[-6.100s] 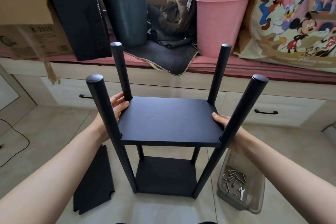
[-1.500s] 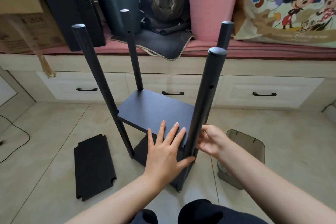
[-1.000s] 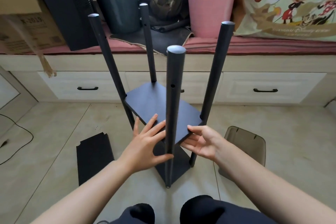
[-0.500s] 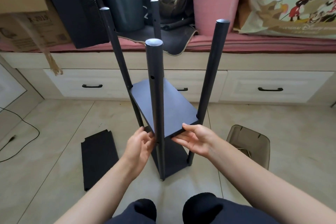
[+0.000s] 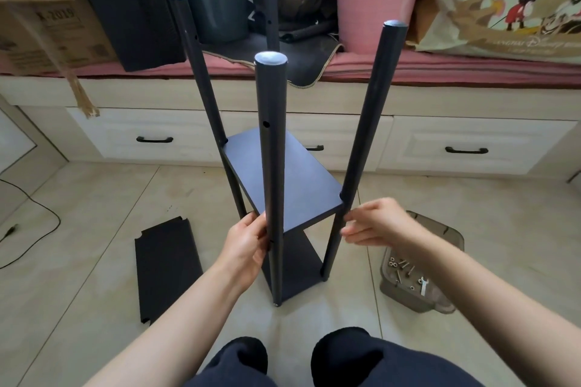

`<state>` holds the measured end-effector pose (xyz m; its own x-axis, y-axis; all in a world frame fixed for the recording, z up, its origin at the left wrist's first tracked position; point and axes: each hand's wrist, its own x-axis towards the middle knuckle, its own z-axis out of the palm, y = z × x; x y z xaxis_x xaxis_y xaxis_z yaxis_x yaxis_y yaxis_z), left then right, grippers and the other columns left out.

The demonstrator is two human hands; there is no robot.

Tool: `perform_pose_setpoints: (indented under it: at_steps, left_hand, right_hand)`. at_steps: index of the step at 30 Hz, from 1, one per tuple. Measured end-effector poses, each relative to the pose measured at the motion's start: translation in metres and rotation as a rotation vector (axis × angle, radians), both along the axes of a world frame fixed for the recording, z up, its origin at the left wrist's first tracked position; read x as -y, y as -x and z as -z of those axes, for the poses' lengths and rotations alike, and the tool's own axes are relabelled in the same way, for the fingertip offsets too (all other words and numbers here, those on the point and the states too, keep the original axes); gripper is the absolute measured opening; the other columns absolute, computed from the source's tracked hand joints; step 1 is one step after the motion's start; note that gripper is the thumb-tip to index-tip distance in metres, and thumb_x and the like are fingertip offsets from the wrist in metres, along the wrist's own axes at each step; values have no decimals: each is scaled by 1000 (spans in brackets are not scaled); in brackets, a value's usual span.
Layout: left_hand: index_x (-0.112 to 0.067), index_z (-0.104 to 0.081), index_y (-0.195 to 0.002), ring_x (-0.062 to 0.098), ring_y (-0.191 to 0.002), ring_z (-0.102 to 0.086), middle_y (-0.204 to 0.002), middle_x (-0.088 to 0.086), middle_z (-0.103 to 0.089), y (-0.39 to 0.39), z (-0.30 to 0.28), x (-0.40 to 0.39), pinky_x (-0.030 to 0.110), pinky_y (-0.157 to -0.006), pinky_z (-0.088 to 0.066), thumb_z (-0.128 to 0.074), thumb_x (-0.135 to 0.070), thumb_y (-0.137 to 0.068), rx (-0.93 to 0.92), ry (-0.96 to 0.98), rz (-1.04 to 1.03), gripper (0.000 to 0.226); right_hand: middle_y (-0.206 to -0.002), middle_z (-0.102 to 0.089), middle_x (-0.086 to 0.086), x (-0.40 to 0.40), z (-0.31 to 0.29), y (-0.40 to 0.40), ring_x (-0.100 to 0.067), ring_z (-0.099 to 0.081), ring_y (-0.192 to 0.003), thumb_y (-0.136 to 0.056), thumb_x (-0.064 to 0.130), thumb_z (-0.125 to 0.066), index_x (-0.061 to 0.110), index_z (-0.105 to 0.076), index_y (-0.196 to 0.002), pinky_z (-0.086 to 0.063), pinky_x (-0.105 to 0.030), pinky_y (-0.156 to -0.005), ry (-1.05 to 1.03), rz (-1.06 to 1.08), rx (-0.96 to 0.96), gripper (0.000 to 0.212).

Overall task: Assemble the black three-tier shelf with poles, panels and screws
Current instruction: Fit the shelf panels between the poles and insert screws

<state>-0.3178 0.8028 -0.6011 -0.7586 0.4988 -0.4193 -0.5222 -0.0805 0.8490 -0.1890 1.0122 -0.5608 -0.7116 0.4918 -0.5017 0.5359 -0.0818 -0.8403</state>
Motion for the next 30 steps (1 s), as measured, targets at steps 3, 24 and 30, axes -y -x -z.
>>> perform_pose_setpoints:
  at_steps: [3,24,30]
  left_hand:
    - [-1,-65,-120,17,-83,-69,-104,7,-75,1,1,0,32,-79,-51,-63,-21,-97,1,-15,13,31]
    - [-21,-79,-67,7,-57,-63,-63,-8,-65,19,-8,25,21,-59,-54,-52,-15,-102,-109,22,274,45]
    - [-16,-61,-71,9,-56,-52,-64,-1,-47,31,-17,29,25,-63,-50,-57,-16,-100,-67,70,265,29]
  right_hand:
    - [-92,-77,-6,-22,-11,0,-19,-74,-81,-94,5,-53,13,-61,-117,-58,-30,-69,-130,15,-57,26]
    - [-98,-75,-16,-38,5,30,-32,-74,-90,-84,31,-61,22,-80,-81,-60,-37,-72,258,-95,-158,21]
    - [-95,-76,-8,-18,10,36,-25,-74,-86,-98,21,-58,18,-81,-75,-59,-34,-70,299,-113,-179,32]
